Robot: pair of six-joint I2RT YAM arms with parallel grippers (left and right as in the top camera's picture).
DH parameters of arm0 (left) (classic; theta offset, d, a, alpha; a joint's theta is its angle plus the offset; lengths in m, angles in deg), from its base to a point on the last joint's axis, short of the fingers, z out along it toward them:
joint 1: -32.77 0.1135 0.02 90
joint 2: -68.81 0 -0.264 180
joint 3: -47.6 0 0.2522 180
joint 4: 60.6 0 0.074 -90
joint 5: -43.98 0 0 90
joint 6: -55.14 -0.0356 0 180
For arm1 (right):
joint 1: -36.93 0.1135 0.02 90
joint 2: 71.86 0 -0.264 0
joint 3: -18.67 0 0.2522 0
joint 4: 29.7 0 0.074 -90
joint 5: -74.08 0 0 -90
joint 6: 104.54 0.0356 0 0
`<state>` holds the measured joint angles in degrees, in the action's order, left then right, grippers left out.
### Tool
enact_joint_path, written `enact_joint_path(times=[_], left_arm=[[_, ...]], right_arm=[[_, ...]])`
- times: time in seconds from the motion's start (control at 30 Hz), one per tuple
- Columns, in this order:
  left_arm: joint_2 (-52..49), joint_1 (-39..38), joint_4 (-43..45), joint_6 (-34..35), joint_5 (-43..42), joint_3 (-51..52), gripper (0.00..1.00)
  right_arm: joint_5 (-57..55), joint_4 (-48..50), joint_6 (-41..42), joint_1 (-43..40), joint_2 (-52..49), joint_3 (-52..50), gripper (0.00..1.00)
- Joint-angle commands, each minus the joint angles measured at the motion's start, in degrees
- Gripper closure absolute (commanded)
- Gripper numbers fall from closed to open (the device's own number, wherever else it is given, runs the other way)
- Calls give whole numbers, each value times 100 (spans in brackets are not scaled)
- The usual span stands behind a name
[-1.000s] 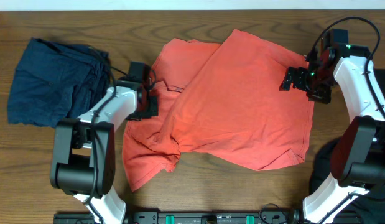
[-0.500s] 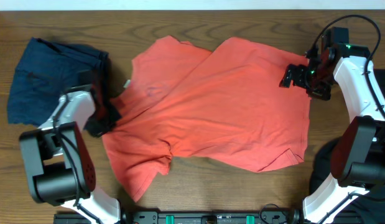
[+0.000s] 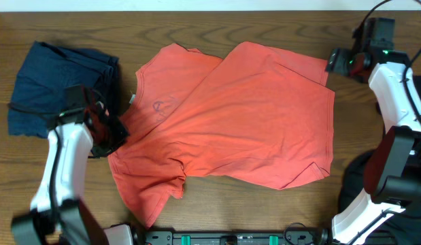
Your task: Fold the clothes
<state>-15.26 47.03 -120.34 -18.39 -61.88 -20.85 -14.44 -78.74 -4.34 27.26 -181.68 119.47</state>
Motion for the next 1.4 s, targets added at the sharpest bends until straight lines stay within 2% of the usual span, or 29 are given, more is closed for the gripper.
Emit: enact_joint_path(times=[0.0, 0.1, 0.13, 0.3, 0.5, 0.83, 0.87, 0.9, 0.93, 1.2, 1.37], left_arm=[[603, -31, -2, -721, -1023, -39, 85], [1010, -238, -4, -1128, -1344, -39, 83], [1115, -332, -4, -1193, -1379, -39, 79], [1478, -942, -4, -1399, -1373, -39, 70], [1526, -1478, 35, -1434, -1346, -39, 67], [1526, -1676, 168, -1432, -1349, -39, 67], [1526, -1676, 168, -1432, -1349, -39, 67], [1526, -1676, 168, -1432, -1349, -39, 67], [1526, -1676, 168, -1432, -1349, -39, 67], [1526, -1676, 289, -1432, -1349, -39, 66], [1523, -1676, 752, -1432, -1274, -39, 66]], right_arm=[[415, 483, 0, -181, -302, -17, 23], [791, 885, 2, -173, -592, -17, 23], [861, 992, 4, -166, -704, -17, 23], [992, 1550, 50, -144, -1305, -17, 23], [1283, 2044, 48, -140, -1784, -17, 25], [1725, 2452, 50, -74, -2404, -15, 59], [1786, 2472, 50, -76, -2452, -15, 70], [1781, 2468, 48, -83, -2472, -15, 89], [1687, 2461, 50, -109, -2465, -13, 99], [1445, 2382, 52, -815, -1456, 271, 99], [1360, 2223, 68, -1408, -828, 313, 99]])
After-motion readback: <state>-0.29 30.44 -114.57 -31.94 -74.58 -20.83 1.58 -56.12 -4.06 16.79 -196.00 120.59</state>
